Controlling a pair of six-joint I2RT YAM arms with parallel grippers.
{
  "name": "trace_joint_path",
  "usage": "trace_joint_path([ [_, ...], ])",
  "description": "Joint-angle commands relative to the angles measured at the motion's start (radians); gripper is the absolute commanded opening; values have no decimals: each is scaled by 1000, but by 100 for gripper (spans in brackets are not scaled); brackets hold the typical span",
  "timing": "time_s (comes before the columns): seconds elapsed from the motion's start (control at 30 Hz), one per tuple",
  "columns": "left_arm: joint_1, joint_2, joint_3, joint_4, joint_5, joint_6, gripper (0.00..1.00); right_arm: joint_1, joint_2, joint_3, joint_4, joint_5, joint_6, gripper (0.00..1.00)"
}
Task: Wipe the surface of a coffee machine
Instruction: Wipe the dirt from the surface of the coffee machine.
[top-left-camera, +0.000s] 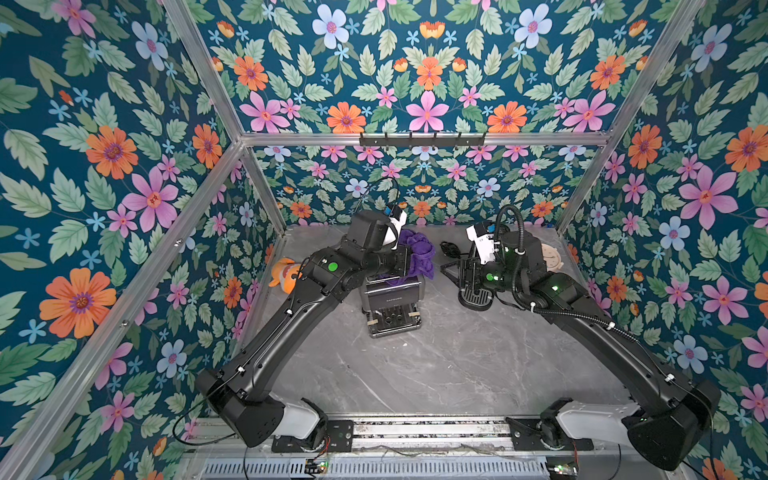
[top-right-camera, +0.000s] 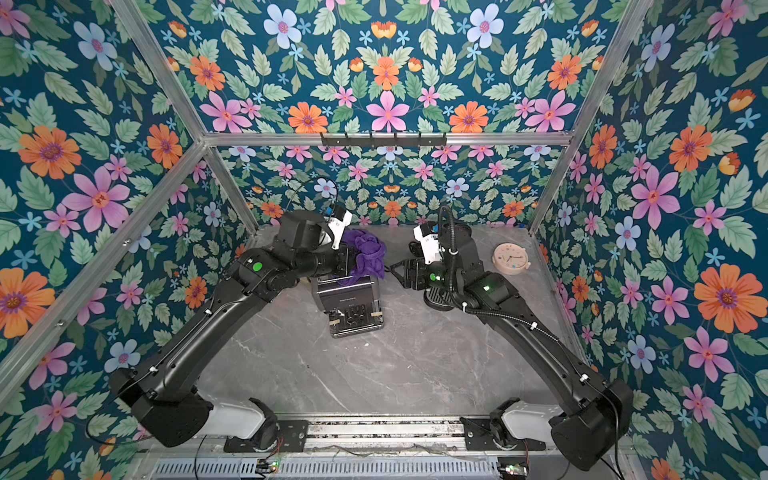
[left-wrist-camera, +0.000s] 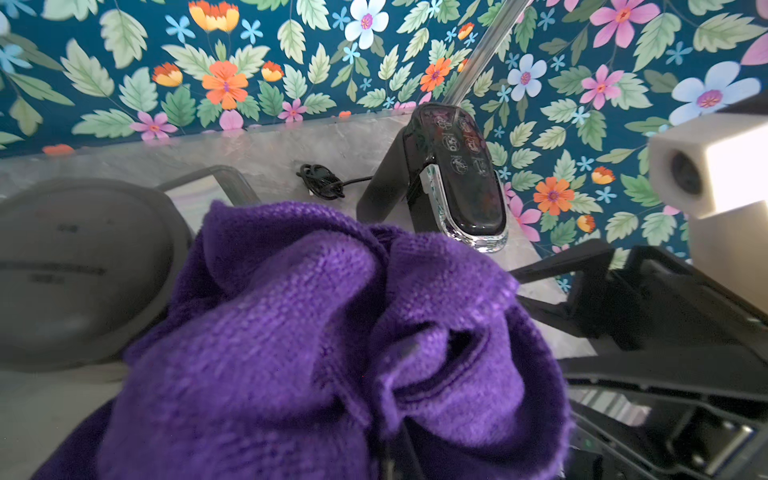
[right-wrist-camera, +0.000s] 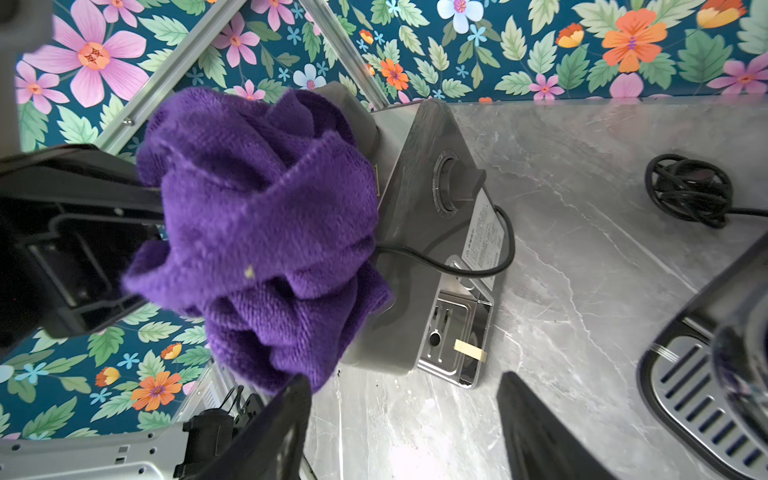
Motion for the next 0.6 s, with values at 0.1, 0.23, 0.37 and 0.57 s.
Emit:
trace_joint_path([
  [0.1,-14,47,136,-1,-79,89,0,1,-46,-15,-2,38,5,72],
  [0.23,-21,58,206,17,-104,113,0,1,-75,-22,-17,61,3,72],
  [0.37,-24,15,159,68,-56,114,0,0,-94,-24,-37,83,-8,72],
  [0.57,-41,-76,-46,116,45,85,0,1,-99,-24,-54,98,-18,72],
])
